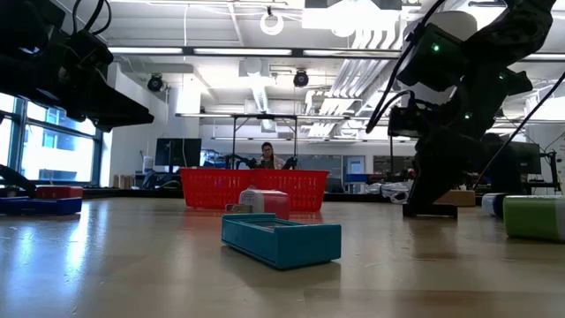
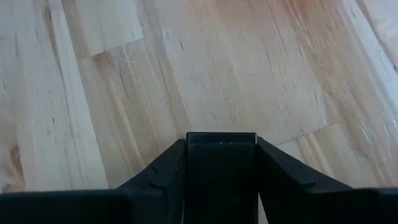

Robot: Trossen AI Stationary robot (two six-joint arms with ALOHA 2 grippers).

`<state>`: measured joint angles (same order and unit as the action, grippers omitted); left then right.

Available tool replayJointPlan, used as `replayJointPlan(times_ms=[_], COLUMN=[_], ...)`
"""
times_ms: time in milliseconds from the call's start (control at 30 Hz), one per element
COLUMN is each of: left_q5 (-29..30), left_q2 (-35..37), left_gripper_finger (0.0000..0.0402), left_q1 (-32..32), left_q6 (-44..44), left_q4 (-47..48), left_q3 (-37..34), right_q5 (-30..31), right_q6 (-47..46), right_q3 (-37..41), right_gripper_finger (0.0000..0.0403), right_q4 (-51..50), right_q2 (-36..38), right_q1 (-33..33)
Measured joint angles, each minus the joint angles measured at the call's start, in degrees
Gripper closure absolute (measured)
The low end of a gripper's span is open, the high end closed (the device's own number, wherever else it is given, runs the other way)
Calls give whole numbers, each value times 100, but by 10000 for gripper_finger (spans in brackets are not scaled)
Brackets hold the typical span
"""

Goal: Pick & Place Office items
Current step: Put the black digital clock into the right red bin

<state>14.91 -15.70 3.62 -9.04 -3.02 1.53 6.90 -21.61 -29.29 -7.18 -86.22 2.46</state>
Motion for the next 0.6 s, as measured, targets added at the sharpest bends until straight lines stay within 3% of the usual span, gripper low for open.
replayJointPlan(times_ms=[367,600], left_q5=[-38,-830], left_q2=[-4,-22], left_gripper_finger=[260,260], left_q1=[0,-2], left_q6=[-75,-438], left_q4=[-51,-743], left_q3=[1,-1], right_q5=[24,898], right_q6=[394,1219], right_q3=[-585,-860], right_gripper_finger=[260,260], right_q4=[-33,511], right_q2=[10,15], right_q1=[228,468])
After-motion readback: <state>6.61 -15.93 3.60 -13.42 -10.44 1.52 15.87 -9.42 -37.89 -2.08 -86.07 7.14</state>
